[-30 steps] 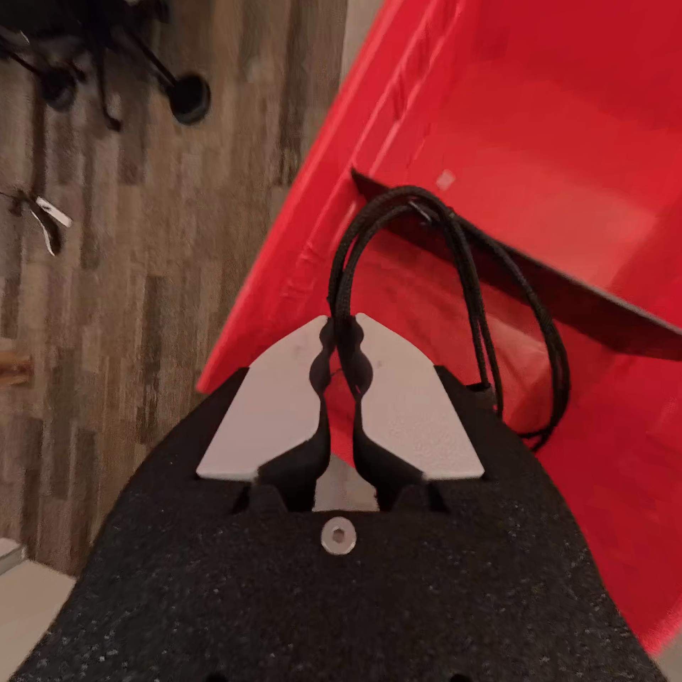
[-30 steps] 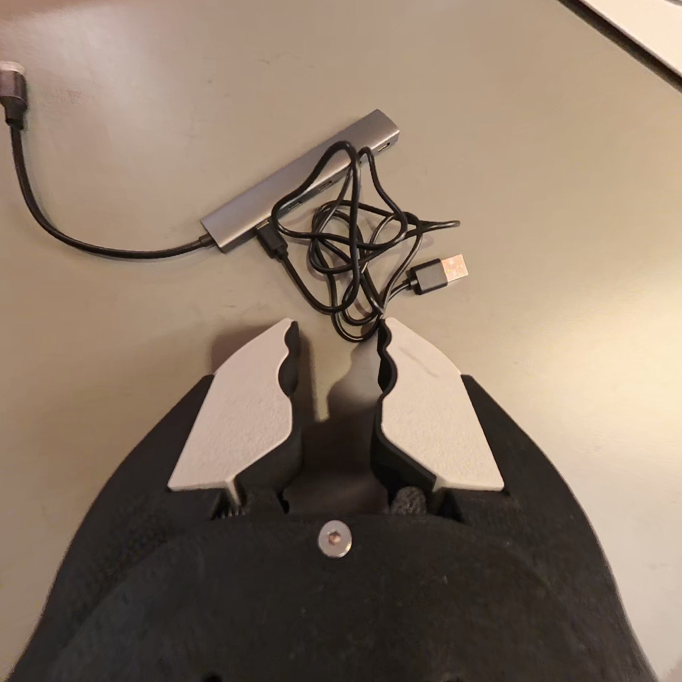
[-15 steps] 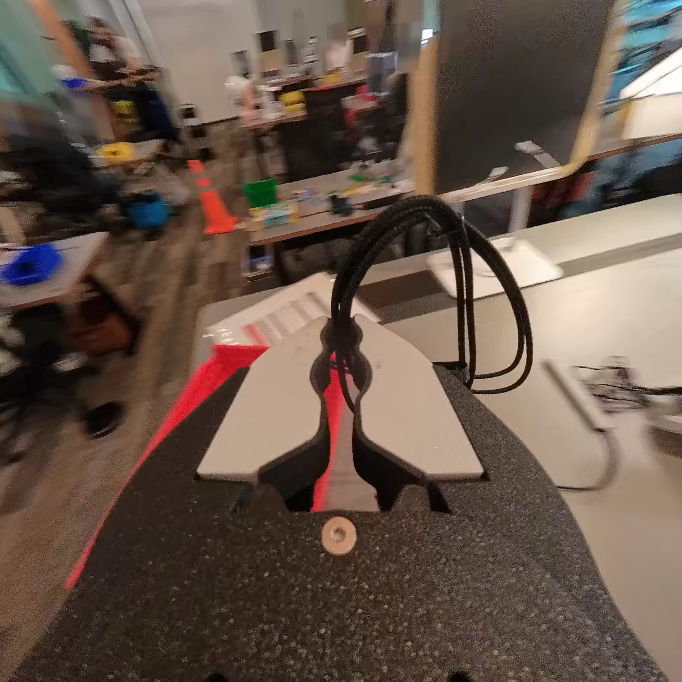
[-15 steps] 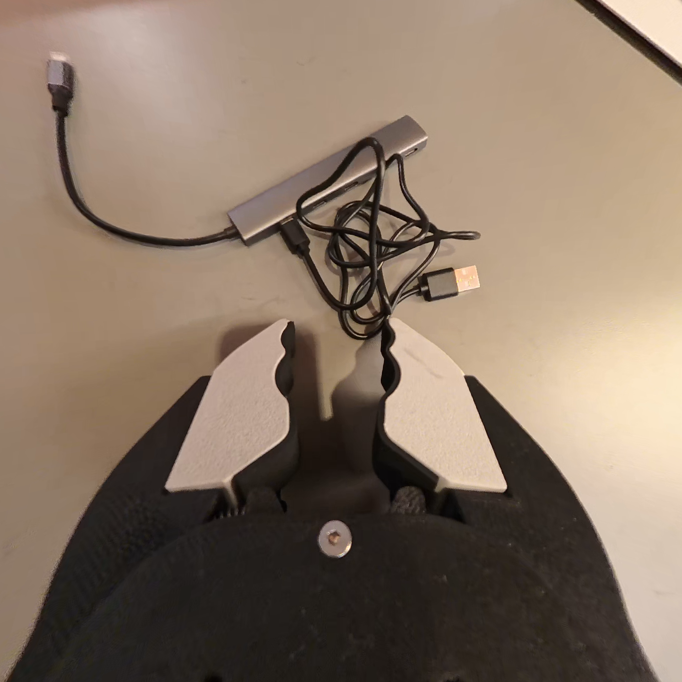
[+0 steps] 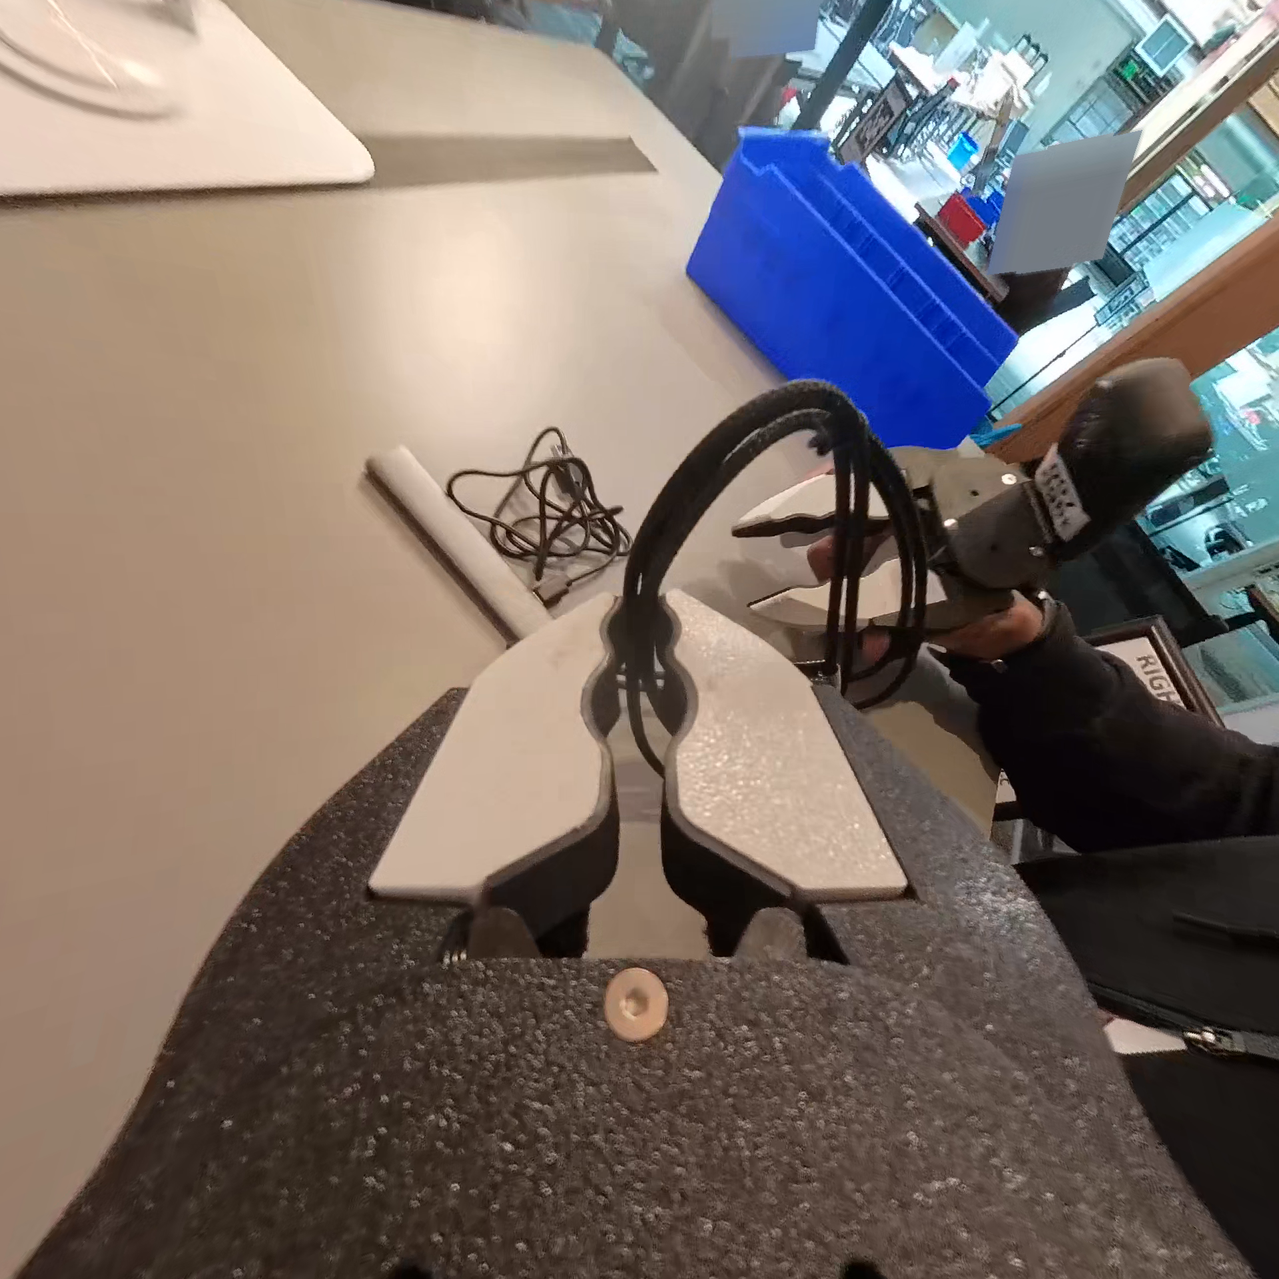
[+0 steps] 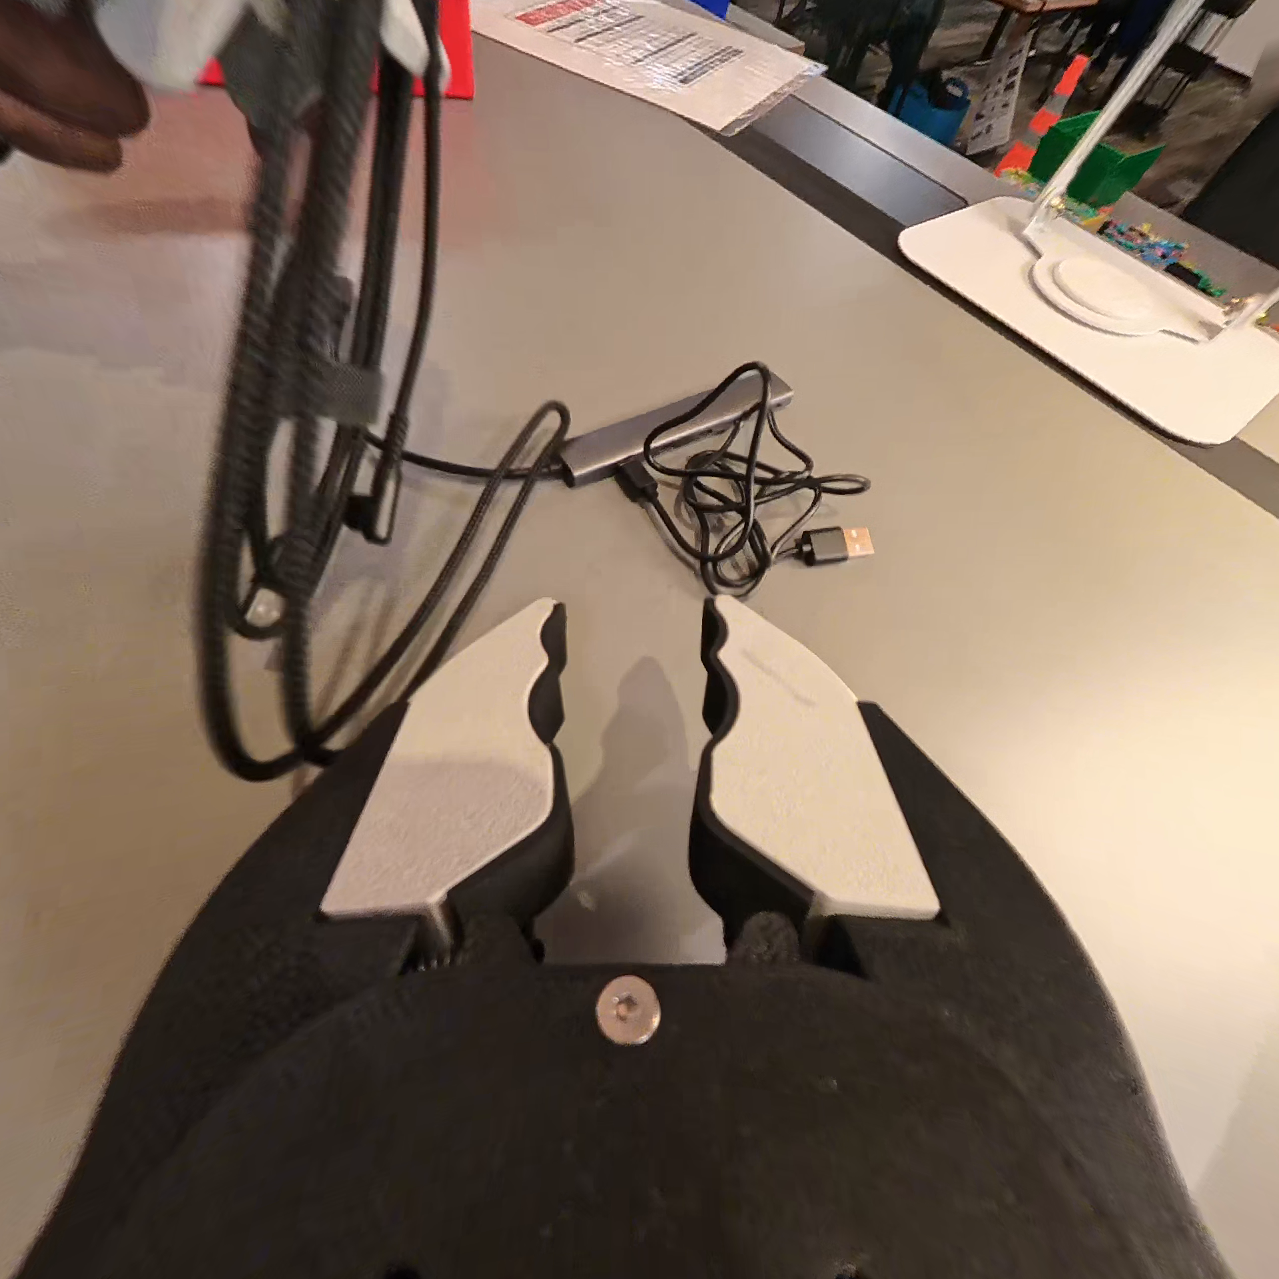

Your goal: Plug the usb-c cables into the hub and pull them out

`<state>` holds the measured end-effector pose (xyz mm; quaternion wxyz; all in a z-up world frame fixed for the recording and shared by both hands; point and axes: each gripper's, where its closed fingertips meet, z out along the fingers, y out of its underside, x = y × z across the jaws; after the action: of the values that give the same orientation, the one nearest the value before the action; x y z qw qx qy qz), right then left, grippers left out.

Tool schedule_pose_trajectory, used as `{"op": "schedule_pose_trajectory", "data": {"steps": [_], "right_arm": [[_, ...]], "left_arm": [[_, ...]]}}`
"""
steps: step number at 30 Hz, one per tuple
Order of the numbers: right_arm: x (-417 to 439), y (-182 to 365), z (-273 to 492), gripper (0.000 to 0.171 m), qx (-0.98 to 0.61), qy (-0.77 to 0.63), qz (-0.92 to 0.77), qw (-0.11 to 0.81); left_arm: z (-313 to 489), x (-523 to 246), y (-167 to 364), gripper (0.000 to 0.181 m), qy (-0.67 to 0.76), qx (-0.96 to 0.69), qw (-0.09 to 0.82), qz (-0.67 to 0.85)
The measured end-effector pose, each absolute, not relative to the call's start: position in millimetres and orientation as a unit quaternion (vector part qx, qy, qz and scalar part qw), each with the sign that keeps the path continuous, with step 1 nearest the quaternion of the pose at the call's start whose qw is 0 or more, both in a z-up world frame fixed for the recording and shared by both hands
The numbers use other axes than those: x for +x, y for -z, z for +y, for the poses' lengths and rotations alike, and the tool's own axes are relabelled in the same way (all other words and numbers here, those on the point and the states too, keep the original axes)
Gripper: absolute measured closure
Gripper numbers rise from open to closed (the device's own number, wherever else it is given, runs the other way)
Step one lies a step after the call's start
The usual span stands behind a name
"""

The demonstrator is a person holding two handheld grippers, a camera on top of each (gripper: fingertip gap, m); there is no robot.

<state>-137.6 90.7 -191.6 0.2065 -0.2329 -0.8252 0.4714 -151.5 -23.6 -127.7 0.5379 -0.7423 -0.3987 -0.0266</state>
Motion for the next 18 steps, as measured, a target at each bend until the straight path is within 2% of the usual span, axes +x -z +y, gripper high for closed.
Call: {"op": "schedule_pose_trajectory", "data": {"steps": [9, 14, 18], "right_arm": [[-98.2, 180.2, 123.9, 0.151, -0.260, -0.459, -0.811, 0.251], [-71.5, 160.4, 82.2, 0.157, -0.211, -0.506, -0.807, 0.220], [-76.6, 169.3, 50.2, 0.157, -0.205, -0.491, -0.820, 0.212]], "left_arm": [[-25.5, -175.4, 161.0, 0.175, 0.011, -0.673, 0.543, -0.502], [-33.9, -179.9, 163.9, 0.175, -0.011, -0.634, 0.551, -0.542], [-33.2, -176.7, 160.5, 0.175, -0.008, -0.611, 0.567, -0.553]]}}
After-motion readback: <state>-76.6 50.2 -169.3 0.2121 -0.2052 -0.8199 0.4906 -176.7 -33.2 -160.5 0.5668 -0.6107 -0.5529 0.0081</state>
